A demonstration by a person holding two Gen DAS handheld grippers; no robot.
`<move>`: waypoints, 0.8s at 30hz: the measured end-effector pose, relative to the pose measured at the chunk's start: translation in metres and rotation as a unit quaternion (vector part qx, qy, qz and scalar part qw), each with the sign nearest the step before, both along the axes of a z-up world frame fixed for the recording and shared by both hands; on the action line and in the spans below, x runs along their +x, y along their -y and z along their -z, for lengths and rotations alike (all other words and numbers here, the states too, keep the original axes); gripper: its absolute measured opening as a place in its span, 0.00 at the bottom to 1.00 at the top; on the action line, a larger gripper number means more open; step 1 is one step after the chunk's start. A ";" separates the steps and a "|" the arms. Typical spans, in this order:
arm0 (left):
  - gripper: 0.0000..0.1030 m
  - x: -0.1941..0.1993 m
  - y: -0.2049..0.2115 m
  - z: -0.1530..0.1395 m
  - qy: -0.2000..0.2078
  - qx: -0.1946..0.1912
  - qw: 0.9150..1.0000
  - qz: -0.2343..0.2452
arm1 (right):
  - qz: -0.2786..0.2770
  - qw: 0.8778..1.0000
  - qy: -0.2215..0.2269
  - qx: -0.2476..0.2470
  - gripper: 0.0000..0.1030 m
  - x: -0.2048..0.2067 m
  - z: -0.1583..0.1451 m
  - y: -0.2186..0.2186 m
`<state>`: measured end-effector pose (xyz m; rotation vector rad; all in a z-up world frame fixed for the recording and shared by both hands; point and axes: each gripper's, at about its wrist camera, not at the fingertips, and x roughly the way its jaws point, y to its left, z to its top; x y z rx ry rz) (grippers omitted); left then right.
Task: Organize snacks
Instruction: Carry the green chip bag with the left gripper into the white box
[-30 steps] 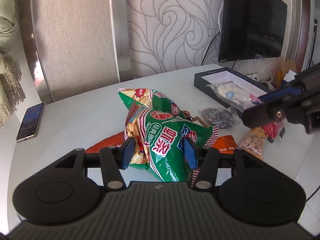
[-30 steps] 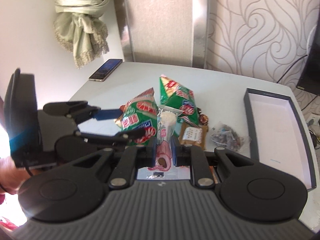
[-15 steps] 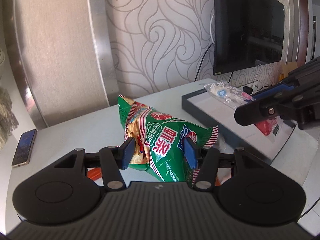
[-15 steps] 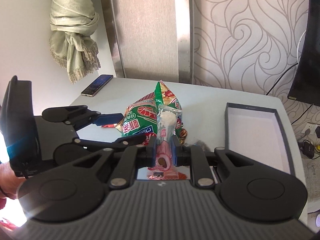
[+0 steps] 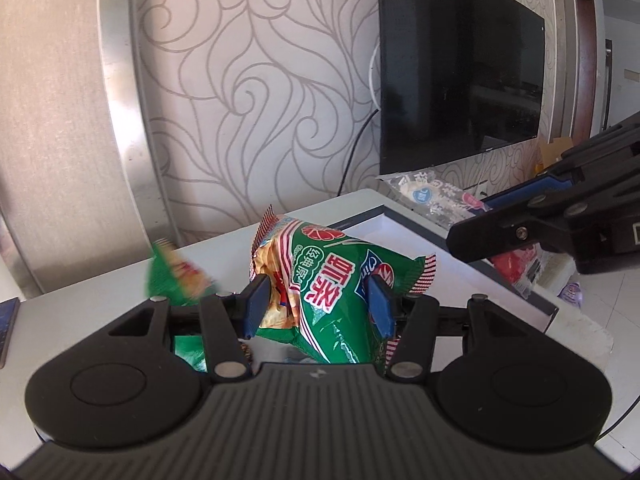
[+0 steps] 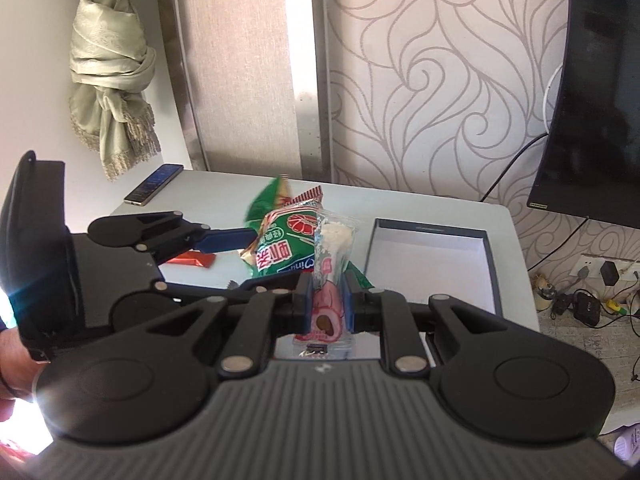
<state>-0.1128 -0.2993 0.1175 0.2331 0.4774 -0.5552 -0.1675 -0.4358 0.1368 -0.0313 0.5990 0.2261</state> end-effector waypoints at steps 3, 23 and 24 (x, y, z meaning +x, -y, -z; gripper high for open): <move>0.57 0.003 0.018 0.003 -0.002 -0.002 1.000 0.007 | 0.003 1.000 -0.002 -0.004 0.18 0.001 0.000 0.012; 0.57 0.059 0.106 0.044 -0.025 -0.015 0.999 0.013 | 0.013 0.999 -0.031 -0.018 0.18 0.017 0.016 0.076; 0.57 0.063 0.110 0.047 -0.027 -0.013 0.999 0.014 | 0.012 0.999 -0.034 -0.020 0.18 0.019 0.018 0.078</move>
